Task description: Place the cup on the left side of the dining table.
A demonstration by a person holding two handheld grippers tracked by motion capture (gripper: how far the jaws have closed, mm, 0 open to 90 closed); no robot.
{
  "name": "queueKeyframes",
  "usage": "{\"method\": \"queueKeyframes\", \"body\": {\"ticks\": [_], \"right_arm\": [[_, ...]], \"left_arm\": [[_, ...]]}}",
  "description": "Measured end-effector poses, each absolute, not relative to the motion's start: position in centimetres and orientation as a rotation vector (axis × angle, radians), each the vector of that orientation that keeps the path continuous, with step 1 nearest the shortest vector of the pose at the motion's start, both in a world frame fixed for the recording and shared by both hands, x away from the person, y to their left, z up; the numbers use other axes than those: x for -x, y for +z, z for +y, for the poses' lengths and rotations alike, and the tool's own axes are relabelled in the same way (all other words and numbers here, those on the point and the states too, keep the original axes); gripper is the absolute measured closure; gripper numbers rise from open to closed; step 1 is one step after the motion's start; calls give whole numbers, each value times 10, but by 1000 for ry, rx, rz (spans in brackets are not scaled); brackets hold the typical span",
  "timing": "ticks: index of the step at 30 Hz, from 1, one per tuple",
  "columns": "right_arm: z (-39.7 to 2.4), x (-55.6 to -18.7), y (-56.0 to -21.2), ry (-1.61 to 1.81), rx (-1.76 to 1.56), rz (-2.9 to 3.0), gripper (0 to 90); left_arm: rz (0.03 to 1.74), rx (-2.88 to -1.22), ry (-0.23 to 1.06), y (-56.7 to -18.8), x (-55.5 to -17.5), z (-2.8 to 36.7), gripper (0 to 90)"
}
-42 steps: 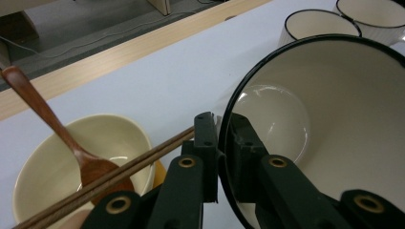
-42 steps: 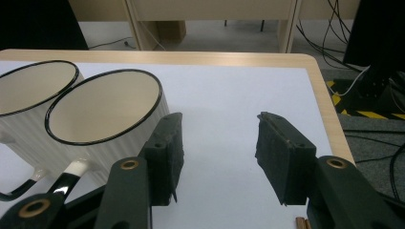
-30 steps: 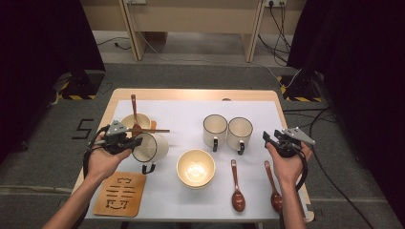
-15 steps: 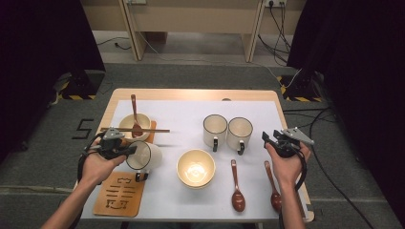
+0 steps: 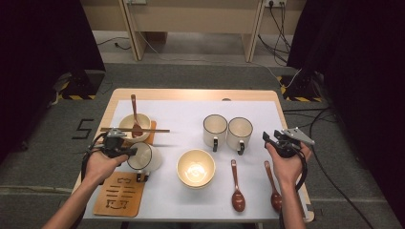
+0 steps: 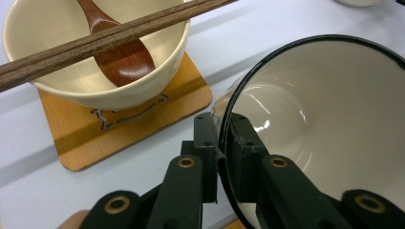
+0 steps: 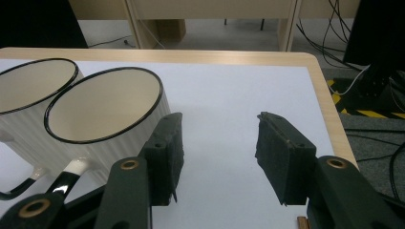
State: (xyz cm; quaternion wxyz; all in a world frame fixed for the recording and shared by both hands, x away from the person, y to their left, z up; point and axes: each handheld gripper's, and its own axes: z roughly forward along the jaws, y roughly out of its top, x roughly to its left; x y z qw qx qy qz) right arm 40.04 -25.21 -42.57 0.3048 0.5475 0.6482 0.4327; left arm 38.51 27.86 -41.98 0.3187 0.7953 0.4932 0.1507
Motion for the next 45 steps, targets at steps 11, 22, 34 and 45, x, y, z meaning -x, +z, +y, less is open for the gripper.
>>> {"method": "queueKeyframes", "body": {"ticks": [11,22,34,45], "right_arm": [[-253,-400,-425,1147,-1450,1715,518],[-255,-399,-423,1149,-1446,1709,517],[-252,-399,-423,1148,-1441,1716,517],[-252,-399,-423,1148,-1439,1717,517]], "left_arm": [[1318,-2034,465,-423,-397,267,797],[1319,-1974,468,-422,-397,269,589],[1313,-1897,495,-407,-377,278,477],[1296,-1874,491,-403,-347,286,471]]}}
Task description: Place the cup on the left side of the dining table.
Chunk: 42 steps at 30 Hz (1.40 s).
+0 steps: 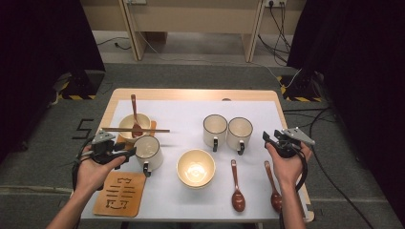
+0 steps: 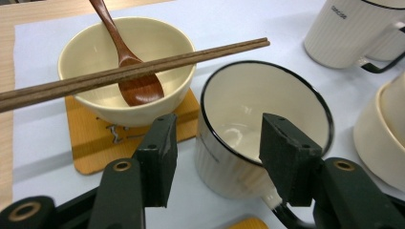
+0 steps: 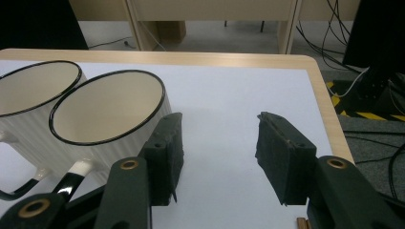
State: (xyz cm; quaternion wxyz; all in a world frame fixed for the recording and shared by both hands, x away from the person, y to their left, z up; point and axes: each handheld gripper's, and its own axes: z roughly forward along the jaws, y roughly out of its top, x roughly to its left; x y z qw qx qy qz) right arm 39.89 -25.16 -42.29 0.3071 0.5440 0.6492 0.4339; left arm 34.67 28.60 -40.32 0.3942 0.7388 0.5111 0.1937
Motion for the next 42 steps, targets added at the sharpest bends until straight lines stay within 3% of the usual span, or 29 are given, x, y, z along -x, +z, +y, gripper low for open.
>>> {"method": "queueKeyframes", "body": {"ticks": [25,35,42], "right_arm": [[-249,-398,-423,1138,-1431,1728,517],[-249,-399,-423,1136,-1436,1732,517],[-249,-399,-423,1136,-1435,1731,517]], "left_arm": [[1220,-1910,359,-431,-306,254,523],[1197,-1956,355,-441,-310,243,686],[1181,-1968,355,-442,-312,244,724]]}}
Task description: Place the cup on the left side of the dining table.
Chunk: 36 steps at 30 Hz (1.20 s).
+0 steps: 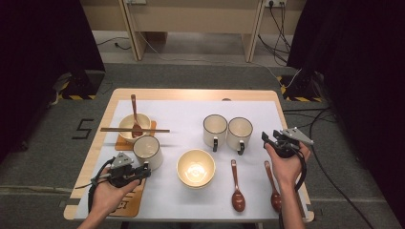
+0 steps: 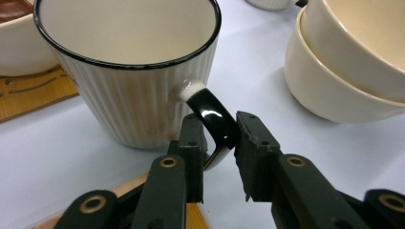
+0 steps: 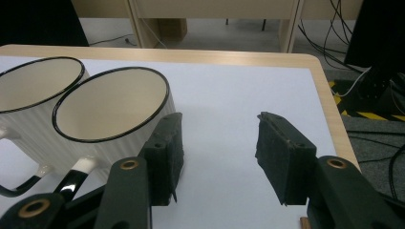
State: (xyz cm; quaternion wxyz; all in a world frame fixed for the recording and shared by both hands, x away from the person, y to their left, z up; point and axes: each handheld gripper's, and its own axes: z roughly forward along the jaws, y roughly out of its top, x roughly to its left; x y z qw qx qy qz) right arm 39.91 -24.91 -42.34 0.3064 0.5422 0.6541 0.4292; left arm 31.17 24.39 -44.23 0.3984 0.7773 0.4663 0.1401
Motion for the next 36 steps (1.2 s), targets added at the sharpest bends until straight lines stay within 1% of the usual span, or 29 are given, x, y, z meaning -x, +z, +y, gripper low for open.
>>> {"method": "queueKeyframes", "body": {"ticks": [7,16,23,30,36], "right_arm": [[-250,-399,-424,1133,-1441,1734,517],[-250,-400,-425,1137,-1441,1731,517],[-249,-400,-426,1132,-1445,1736,517],[-249,-400,-426,1130,-1449,1736,517],[-250,-401,-427,1133,-1449,1731,517]], "left_arm": [[1173,-1990,309,-440,-315,250,727],[1206,-2015,310,-437,-317,269,746],[1255,-2013,340,-435,-319,288,738],[1274,-2020,371,-436,-323,298,733],[1317,-2030,441,-437,-331,307,729]]}}
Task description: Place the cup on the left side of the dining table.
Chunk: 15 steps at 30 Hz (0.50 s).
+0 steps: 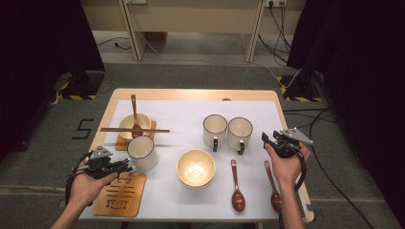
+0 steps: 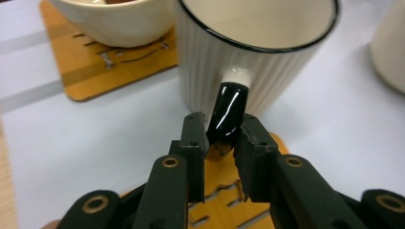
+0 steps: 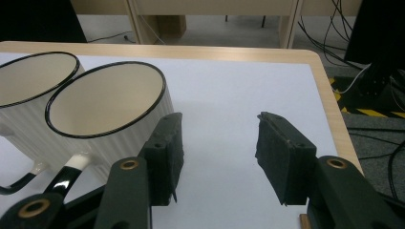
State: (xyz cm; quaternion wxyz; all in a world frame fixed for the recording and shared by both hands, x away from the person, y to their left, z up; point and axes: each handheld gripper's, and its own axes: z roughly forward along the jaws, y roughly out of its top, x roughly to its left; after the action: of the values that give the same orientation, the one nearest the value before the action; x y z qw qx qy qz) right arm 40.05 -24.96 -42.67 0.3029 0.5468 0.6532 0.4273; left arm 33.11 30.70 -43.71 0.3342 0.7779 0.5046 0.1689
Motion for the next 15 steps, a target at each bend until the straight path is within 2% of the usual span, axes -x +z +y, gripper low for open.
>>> {"method": "queueKeyframes", "body": {"ticks": [15], "right_arm": [[-251,-401,-428,1125,-1450,1741,517]], "left_arm": [[1406,-1987,520,-449,-356,323,755]]}}
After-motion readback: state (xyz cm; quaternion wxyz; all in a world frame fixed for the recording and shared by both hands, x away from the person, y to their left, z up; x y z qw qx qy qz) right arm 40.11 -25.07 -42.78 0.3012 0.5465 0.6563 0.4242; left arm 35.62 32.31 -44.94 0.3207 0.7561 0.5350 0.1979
